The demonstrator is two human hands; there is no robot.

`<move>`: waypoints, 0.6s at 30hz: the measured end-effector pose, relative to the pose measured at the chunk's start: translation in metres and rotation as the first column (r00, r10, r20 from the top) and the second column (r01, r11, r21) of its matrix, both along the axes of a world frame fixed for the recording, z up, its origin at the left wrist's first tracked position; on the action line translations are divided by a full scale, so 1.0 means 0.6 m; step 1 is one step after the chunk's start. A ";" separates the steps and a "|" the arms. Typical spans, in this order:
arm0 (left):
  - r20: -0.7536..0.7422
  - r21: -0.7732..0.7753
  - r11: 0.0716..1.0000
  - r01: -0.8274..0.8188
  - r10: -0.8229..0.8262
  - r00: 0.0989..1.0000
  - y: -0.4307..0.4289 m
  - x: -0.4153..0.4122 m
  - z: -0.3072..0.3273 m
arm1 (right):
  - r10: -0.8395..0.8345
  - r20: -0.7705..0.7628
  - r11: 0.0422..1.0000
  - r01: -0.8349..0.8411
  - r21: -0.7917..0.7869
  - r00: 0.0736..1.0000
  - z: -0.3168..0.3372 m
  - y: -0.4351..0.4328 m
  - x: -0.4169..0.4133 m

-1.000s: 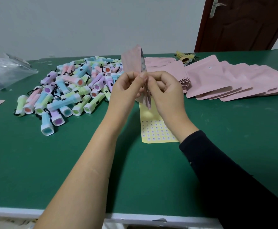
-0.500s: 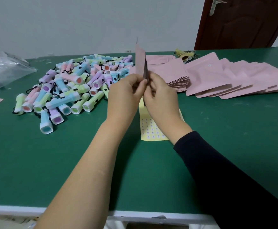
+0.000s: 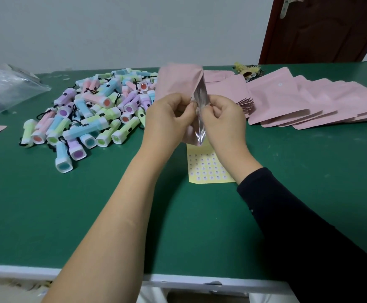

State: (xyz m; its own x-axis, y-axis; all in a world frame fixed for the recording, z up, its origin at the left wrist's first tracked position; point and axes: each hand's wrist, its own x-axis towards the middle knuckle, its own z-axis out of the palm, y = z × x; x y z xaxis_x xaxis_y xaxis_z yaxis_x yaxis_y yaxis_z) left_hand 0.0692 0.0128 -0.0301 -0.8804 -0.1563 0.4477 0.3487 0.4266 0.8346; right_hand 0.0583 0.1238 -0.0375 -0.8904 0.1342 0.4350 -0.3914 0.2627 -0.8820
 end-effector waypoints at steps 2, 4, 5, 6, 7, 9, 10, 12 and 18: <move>-0.019 -0.095 0.994 -0.044 0.043 0.999 -0.001 -0.003 -0.002 | 0.039 0.014 0.996 -0.040 0.078 0.999 -0.006 -0.003 -0.004; -0.020 -0.145 0.986 -0.078 0.076 0.997 0.000 -0.003 -0.003 | 0.078 0.040 0.978 -0.084 0.193 0.996 -0.011 -0.005 -0.007; -0.002 -0.142 0.986 -0.084 0.085 0.996 0.003 -0.004 -0.004 | 0.087 0.045 0.962 -0.096 0.254 0.995 -0.014 -0.005 -0.008; 0.022 -0.118 0.989 -0.084 0.087 0.996 0.007 -0.005 -0.005 | 0.095 0.039 0.943 -0.102 0.316 0.995 -0.016 -0.005 -0.008; 0.050 -0.081 0.993 -0.085 0.089 0.995 0.010 -0.008 -0.007 | 0.096 0.017 0.921 -0.096 0.376 0.995 -0.018 -0.006 -0.006; 0.105 0.005 0.997 -0.081 0.080 0.991 0.014 -0.013 -0.010 | 0.082 -0.054 0.877 -0.046 0.479 0.995 -0.019 -0.008 0.002; 0.133 0.053 0.997 -0.055 0.047 0.990 0.014 -0.015 -0.011 | 0.081 -0.092 0.858 -0.022 0.513 0.992 -0.019 -0.010 0.005; 0.160 0.136 0.991 0.017 -0.039 0.986 0.014 -0.016 -0.011 | 0.106 -0.139 0.837 -0.013 0.546 0.985 -0.017 -0.016 0.011; 0.165 0.199 0.968 0.152 -0.186 0.969 0.019 -0.015 -0.013 | 0.056 -0.077 0.787 0.003 0.617 0.995 -0.019 -0.008 0.002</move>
State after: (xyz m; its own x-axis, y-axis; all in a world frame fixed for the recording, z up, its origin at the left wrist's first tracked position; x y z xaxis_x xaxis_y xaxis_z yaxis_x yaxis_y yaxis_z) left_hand 0.0605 0.0242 -0.0378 -0.9646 -0.0624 0.2563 0.2386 0.2084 0.9485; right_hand 0.0594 0.1188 -0.0486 -0.8446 -0.2113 0.4920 -0.4725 0.7264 -0.4991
